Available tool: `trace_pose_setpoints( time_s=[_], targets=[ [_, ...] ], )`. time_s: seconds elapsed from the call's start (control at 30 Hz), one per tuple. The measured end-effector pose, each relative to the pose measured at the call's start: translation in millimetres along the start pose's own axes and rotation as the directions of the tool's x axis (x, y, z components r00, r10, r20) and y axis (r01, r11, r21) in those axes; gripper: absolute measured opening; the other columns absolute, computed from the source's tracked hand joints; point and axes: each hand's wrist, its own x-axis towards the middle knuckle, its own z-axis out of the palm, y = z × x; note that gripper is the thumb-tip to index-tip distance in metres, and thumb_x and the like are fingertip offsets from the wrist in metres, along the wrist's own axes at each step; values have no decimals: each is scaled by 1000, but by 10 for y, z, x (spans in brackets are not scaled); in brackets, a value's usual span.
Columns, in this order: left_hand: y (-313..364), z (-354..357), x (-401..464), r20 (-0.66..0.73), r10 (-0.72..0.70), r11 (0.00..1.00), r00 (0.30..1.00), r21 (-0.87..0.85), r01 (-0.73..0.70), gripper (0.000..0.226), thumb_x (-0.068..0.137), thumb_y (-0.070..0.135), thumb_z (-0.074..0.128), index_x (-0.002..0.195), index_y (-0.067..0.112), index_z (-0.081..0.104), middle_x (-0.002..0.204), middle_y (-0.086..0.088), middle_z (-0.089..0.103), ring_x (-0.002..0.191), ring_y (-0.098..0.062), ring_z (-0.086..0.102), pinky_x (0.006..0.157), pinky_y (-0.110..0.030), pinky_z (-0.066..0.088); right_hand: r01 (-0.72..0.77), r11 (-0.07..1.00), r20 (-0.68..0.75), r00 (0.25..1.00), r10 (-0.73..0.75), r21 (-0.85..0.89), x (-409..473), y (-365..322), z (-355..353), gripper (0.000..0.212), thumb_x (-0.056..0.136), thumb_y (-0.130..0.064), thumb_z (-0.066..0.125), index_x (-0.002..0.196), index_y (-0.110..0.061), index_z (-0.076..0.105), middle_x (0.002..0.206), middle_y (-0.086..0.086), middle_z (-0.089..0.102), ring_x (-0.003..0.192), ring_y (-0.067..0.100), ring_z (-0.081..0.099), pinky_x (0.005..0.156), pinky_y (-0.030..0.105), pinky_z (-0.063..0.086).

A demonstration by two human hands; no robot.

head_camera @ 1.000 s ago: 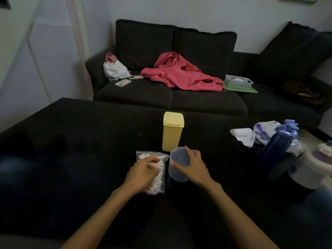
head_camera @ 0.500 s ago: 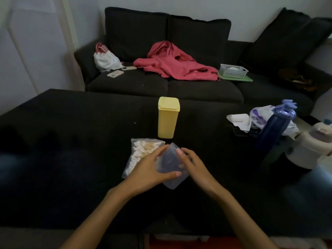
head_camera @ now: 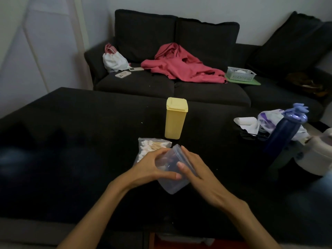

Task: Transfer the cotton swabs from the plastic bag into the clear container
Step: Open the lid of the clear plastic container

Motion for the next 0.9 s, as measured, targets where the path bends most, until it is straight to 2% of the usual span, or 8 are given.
trace_pose_setpoints(
  time_s=[0.07, 0.2, 0.3, 0.4, 0.53, 0.63, 0.77, 0.9],
  targets=[
    [27, 19, 64, 0, -3, 1000, 1000, 28, 3, 87, 45, 49, 78, 123, 40, 41, 125, 12, 51, 113, -1, 52, 93, -21, 45, 30, 999, -55, 998, -32, -38, 24, 53, -20, 72, 69, -82, 44, 134, -59, 23, 125, -31, 33, 119, -4, 41, 96, 28, 43],
    [40, 43, 133, -9, 0, 996, 1000, 85, 1, 92, 50, 48, 82, 133, 29, 46, 126, 7, 57, 114, -7, 56, 102, -39, 44, 12, 1000, -63, 998, -13, -9, 22, 28, -102, 56, 68, -76, 53, 120, -67, 32, 120, -26, 42, 108, -7, 48, 86, 21, 44],
    [30, 117, 120, -24, 38, 997, 999, 71, -36, 80, 54, 48, 81, 127, 31, 53, 121, 9, 62, 109, -3, 59, 98, -37, 48, 53, 989, -144, 987, -73, -137, 1, 59, -163, 67, 67, -77, 49, 129, -53, 37, 112, -24, 47, 98, -10, 50, 80, 17, 42],
    [39, 175, 97, -84, 77, 996, 993, 41, -74, 64, 53, 50, 78, 113, 40, 57, 115, 10, 64, 106, -1, 60, 95, -35, 49, 80, 984, -151, 983, -104, -160, -21, 52, -195, 52, 69, -82, 38, 118, -65, 38, 111, -19, 51, 98, -5, 52, 82, 24, 45],
    [29, 152, 82, 30, 69, 997, 997, 35, -70, 76, 56, 45, 81, 125, 32, 51, 121, 8, 61, 111, -6, 59, 98, -36, 48, 7, 1000, -79, 997, -6, 11, -26, -63, -328, 39, 74, -78, 34, 99, -59, 57, 100, -27, 61, 94, -8, 58, 80, 18, 41],
    [53, 98, 48, 114, 54, 994, 992, 87, -64, 74, 57, 43, 80, 125, 38, 49, 124, 12, 57, 111, 0, 57, 92, -21, 49, -128, 987, -41, 990, 133, 99, -17, -155, -478, 57, 79, -74, 27, 115, -42, 57, 99, -18, 63, 89, -8, 56, 76, 18, 38],
    [127, 54, -2, 183, 41, 985, 982, 155, -70, 77, 58, 42, 80, 123, 52, 42, 132, 20, 44, 118, 7, 46, 91, -14, 43, -212, 836, -72, 956, 286, 506, 19, -89, -654, 74, 84, -70, 27, 99, -12, 71, 91, 7, 71, 87, 19, 66, 80, 30, 48],
    [153, 110, -29, 320, 92, 985, 943, 110, -133, 78, 68, 21, 79, 134, 37, 42, 131, 21, 50, 125, 1, 45, 102, -19, 41, -221, 699, -172, 878, 446, 680, 131, 50, -599, 67, 85, -68, 36, 86, -7, 64, 66, 5, 52, 63, 16, 52, 68, 28, 43]
  ],
)
